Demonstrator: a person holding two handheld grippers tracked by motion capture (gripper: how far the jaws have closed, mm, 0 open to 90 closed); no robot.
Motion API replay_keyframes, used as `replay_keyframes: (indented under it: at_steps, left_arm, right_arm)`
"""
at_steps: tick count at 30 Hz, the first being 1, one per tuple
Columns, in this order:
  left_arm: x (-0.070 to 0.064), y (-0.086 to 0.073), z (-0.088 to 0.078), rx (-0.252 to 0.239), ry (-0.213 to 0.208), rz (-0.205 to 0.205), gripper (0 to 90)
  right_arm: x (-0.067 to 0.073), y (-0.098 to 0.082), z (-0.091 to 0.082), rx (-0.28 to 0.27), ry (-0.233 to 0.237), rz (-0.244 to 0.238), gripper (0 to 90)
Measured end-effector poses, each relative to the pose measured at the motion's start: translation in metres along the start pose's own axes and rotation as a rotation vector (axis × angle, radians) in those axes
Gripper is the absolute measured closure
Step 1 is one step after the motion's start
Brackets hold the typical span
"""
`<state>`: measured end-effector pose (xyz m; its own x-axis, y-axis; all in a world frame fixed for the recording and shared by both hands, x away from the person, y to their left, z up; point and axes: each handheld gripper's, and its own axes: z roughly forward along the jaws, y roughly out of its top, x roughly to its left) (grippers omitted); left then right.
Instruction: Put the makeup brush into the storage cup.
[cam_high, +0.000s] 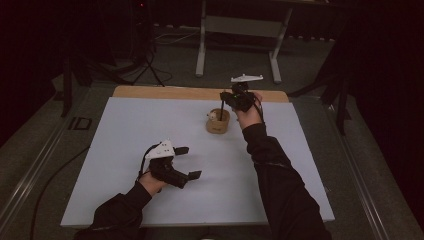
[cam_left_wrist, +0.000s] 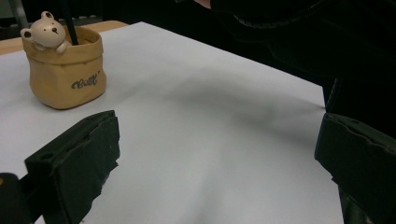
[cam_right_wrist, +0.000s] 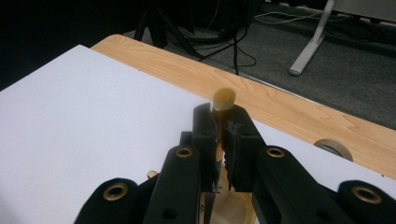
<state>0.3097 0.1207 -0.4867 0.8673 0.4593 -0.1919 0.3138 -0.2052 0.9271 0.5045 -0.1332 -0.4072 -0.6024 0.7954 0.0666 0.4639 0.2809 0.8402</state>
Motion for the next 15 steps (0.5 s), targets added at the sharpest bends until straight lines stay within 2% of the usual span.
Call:
replay_keyframes:
  at_steps: [2,3,4,5,6,8,10,15]
  left_arm:
    - [0.0001,0.0003,-0.0005,-0.001,0.002,0.000,0.6]
    - [0.0003,0.0005,-0.0008,-0.004,0.000,-0.001,0.6]
    - [0.0002,0.0006,-0.0008,-0.007,0.001,-0.004,0.6]
    - [0.0003,0.0008,-0.0011,-0.006,0.000,-0.003,0.6]
    - [0.0003,0.0009,-0.0012,-0.007,0.000,-0.003,0.6]
    - [0.0001,0.0009,-0.0009,-0.007,0.001,-0.004,0.6]
    - [0.0000,0.0009,-0.0006,-0.006,0.000,-0.006,0.6]
    - [-0.0005,0.0012,-0.0004,-0.005,-0.001,-0.004,0.6]
  right_arm:
    - [0.0015,0.0004,0.0002,-0.004,-0.002,-0.010,69.2]
    - [0.0020,0.0008,0.0007,0.002,0.007,-0.009,57.8]
    - [0.0026,0.0013,0.0011,0.008,0.003,-0.016,57.5]
    - [0.0034,0.0018,0.0006,0.009,0.001,-0.020,52.5]
    - [0.0040,0.0024,0.0006,0.016,-0.001,-0.019,41.3]
    - [0.0041,0.0038,0.0003,0.033,-0.001,-0.020,39.4]
    - [0.0039,0.0051,-0.0004,0.039,0.004,-0.009,31.1]
    - [0.0034,0.0040,-0.0007,0.069,0.026,-0.006,23.7]
